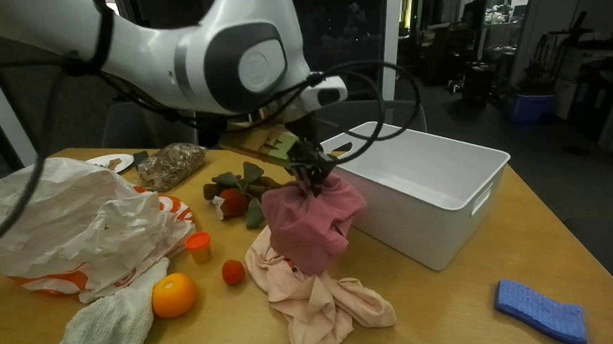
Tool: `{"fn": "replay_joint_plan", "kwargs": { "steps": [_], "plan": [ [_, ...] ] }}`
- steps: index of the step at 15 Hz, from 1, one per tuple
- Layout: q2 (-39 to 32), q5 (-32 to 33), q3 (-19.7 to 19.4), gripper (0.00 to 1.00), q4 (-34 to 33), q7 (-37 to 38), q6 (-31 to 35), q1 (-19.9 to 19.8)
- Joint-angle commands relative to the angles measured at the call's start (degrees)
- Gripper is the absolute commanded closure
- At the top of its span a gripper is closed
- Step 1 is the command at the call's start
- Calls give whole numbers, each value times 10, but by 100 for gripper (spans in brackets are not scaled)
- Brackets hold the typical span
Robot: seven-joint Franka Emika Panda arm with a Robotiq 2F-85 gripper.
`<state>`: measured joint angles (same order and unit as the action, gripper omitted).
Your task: Put the peach and pink t-shirts in the plastic bag.
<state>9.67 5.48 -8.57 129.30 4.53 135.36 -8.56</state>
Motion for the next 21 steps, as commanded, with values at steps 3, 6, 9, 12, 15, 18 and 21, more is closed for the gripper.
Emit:
{"fn": "replay_joint_plan", "kwargs": {
  "steps": [3,6,9,12,15,18,21],
  "plan": [
    [190,-54,14,94,50,-86,-65,38],
    [253,-75,27,94,47,-133,-125,76],
    [282,-89,50,94,34,-162,-192,122],
    [268,-102,83,94,24,-176,-232,171],
    [222,-96,125,93,12,-182,-252,209],
    [170,-89,162,93,-13,-185,-292,236],
    [139,-76,194,93,-37,-204,-334,257]
  ]
}}
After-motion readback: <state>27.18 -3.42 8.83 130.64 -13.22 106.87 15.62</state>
